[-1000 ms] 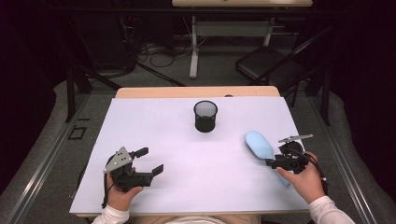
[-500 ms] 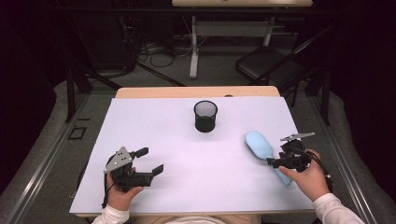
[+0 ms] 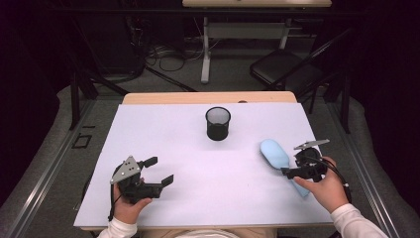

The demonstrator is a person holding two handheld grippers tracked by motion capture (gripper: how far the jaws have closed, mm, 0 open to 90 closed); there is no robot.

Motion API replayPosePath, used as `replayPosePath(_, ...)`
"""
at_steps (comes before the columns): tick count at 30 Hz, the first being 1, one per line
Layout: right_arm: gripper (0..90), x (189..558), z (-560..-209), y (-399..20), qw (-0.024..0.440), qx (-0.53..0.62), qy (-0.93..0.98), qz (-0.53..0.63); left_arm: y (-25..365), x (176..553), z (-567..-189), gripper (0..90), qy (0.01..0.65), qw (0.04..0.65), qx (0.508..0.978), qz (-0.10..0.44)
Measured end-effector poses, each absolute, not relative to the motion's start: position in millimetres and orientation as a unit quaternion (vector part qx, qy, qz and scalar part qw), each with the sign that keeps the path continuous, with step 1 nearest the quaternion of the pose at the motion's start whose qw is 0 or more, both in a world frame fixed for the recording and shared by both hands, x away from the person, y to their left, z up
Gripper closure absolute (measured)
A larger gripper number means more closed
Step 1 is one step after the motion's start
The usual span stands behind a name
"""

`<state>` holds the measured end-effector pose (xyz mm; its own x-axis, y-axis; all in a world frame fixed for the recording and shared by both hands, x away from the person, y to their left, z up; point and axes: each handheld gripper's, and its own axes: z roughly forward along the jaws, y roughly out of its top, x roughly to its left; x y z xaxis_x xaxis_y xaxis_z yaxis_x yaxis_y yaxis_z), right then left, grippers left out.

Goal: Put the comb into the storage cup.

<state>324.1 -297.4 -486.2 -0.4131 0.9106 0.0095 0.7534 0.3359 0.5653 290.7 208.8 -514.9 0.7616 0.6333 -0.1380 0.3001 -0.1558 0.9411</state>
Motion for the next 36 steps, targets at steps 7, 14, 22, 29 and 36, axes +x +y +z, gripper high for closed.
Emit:
replayPosePath(7,25.9,329,-487,-298,0.153,0.525,0.805,0.231,209,291,-515,9.8,0.315,0.568,0.746,0.149)
replayPosePath(14,14.2,334,-488,-300,0.157,0.528,0.808,0.212,209,291,-515,9.8,0.314,0.567,0.747,0.15)
replayPosePath(22,0.0,340,-495,-302,0.136,0.535,0.81,0.197,209,291,-515,9.8,0.315,0.568,0.746,0.149)
replayPosePath(29,0.0,344,-499,-300,0.134,0.527,0.819,0.186,209,291,-515,9.8,0.314,0.568,0.746,0.149)
replayPosePath(36,0.0,349,-506,-299,0.14,0.527,0.822,0.162,209,291,-515,9.8,0.314,0.569,0.746,0.147)
